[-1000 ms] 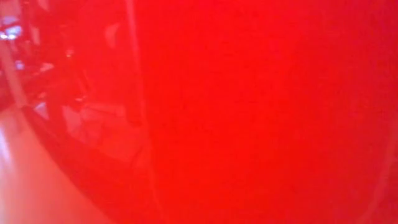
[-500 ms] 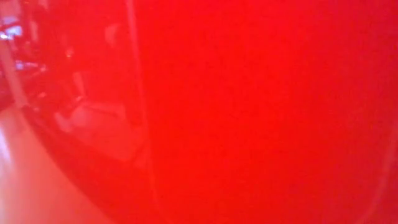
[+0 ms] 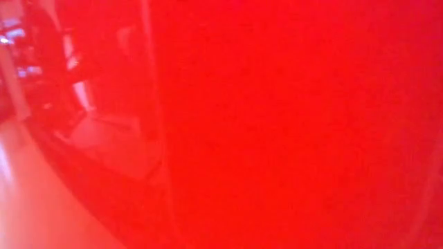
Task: Pick & Place Mini bowls
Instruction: Stack the blue bowl on top of the blue bowls on the shelf
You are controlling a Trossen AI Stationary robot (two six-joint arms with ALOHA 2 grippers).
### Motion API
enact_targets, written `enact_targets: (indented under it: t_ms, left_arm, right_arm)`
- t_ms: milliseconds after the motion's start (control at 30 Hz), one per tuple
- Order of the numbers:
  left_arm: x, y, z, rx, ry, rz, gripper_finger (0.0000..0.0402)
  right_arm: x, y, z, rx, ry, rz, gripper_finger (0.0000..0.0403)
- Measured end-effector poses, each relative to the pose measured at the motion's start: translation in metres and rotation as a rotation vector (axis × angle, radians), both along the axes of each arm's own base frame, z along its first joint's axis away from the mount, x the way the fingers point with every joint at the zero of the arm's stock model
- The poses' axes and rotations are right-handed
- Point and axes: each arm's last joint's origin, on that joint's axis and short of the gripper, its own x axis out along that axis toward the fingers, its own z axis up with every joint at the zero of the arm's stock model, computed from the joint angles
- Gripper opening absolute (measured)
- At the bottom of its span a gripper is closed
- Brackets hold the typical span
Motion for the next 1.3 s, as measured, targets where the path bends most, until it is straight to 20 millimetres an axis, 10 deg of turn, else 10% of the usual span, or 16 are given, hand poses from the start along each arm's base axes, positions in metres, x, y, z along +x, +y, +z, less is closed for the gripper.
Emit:
enact_targets:
  t_ms: [333, 733, 1300]
  left_arm:
    - [-0.021, -0.044, 0.017, 0.070, -0.130, -0.207, 0.0000]
    - [-0.029, -0.049, 0.020, 0.083, -0.156, -0.233, 0.0000]
    - [-0.028, -0.049, 0.020, 0.080, -0.152, -0.236, 0.0000]
  right_arm:
    - [-0.021, 0.008, -0.041, 0.262, 0.526, -0.251, 0.0016]
    - [-0.025, 0.050, -0.115, 0.252, 0.922, -0.219, 0.0008]
    - [-0.038, 0.126, -0.176, 0.180, 0.933, 0.144, 0.0008]
